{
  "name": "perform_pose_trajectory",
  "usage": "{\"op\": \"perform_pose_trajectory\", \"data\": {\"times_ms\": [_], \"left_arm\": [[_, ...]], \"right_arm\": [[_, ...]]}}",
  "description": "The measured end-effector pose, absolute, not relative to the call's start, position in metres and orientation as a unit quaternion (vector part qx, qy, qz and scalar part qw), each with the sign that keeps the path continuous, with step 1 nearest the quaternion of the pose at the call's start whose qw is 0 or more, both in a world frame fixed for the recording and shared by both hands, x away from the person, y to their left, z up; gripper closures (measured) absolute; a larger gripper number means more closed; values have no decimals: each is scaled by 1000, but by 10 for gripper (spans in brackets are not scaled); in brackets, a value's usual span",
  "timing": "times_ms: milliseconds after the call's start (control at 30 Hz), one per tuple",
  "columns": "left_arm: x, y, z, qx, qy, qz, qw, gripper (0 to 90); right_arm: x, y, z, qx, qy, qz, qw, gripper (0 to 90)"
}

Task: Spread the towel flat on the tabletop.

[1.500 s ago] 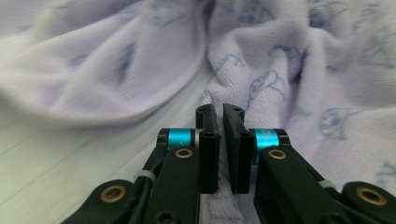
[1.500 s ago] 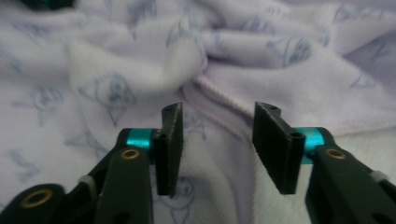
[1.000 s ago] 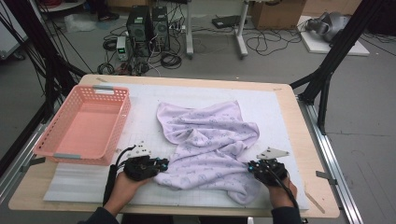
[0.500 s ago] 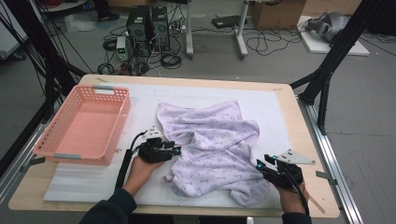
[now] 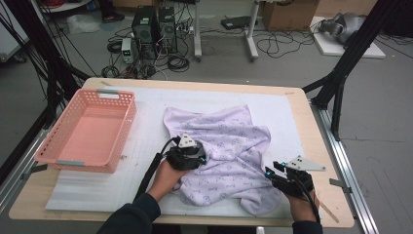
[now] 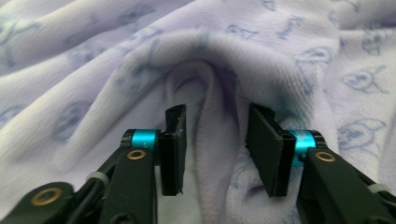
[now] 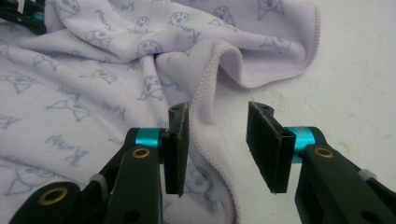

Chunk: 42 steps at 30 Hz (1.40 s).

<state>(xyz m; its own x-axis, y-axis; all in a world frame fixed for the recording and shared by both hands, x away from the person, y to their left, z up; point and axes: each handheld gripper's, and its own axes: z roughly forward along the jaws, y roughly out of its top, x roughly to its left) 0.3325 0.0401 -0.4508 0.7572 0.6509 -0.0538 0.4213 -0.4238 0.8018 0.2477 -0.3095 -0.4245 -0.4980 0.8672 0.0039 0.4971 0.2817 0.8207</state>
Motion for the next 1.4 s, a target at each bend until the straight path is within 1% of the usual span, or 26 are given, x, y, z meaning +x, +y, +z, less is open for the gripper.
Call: {"op": "perform_pose_trajectory", "data": {"times_ms": [67, 100, 133, 167, 233, 267, 300, 367, 433, 500, 633, 700, 767, 833, 867, 933, 967, 1000, 1033, 1067, 1100, 1133, 1267, 1400], "left_arm": [[328, 34, -451, 842, 300, 139, 426, 567], [326, 30, -451, 850, 282, 143, 421, 588], [326, 29, -451, 853, 272, 137, 423, 650], [326, 29, -450, 852, 278, 130, 424, 731], [330, 32, -451, 844, 295, 108, 434, 807], [333, 36, -451, 835, 318, 92, 440, 819], [334, 39, -451, 829, 333, 91, 441, 824], [335, 48, -450, 821, 350, 105, 439, 832], [336, 64, -450, 804, 378, 113, 445, 836], [338, 86, -448, 780, 413, 118, 454, 836], [339, 136, -446, 739, 466, 151, 463, 841], [339, 156, -445, 724, 484, 179, 459, 861], [341, 172, -445, 708, 502, 175, 464, 861], [341, 179, -443, 703, 506, 186, 464, 862], [342, 179, -443, 703, 505, 184, 465, 863], [343, 178, -442, 703, 502, 193, 466, 863], [344, 177, -442, 701, 502, 196, 467, 863], [346, 177, -441, 698, 504, 199, 468, 863], [349, 178, -440, 697, 506, 202, 467, 864], [352, 178, -439, 694, 508, 204, 467, 864], [355, 178, -438, 691, 512, 209, 466, 864], [359, 177, -438, 690, 518, 212, 459, 864], [381, 169, -433, 687, 530, 223, 446, 864], [398, 155, -425, 678, 525, 242, 453, 864]], "right_arm": [[249, -308, -425, 441, 768, 402, 230, 593], [249, -307, -425, 441, 769, 401, 231, 595], [250, -306, -425, 442, 769, 401, 229, 597], [250, -306, -425, 440, 770, 400, 229, 597], [250, -304, -425, 440, 771, 400, 228, 598], [249, -304, -425, 440, 771, 399, 228, 598], [249, -305, -425, 439, 772, 400, 227, 598], [249, -306, -425, 440, 770, 401, 229, 598], [249, -307, -426, 442, 768, 402, 229, 597], [250, -307, -427, 445, 767, 402, 229, 594], [255, -304, -428, 457, 760, 399, 232, 570], [260, -300, -428, 458, 758, 407, 226, 555], [267, -292, -427, 450, 759, 417, 215, 523], [275, -280, -426, 445, 756, 442, 188, 490], [280, -273, -426, 439, 762, 439, 186, 489], [293, -259, -429, 435, 780, 396, 211, 491], [301, -254, -433, 439, 785, 384, 208, 496], [308, -251, -437, 443, 788, 378, 202, 547], [314, -248, -440, 440, 798, 362, 199, 646], [320, -247, -443, 436, 809, 340, 200, 764], [326, -248, -443, 433, 810, 344, 197, 836], [331, -250, -442, 437, 808, 340, 200, 837], [354, -259, -436, 430, 802, 328, 254, 840], [373, -264, -435, 450, 776, 324, 301, 833]]}}
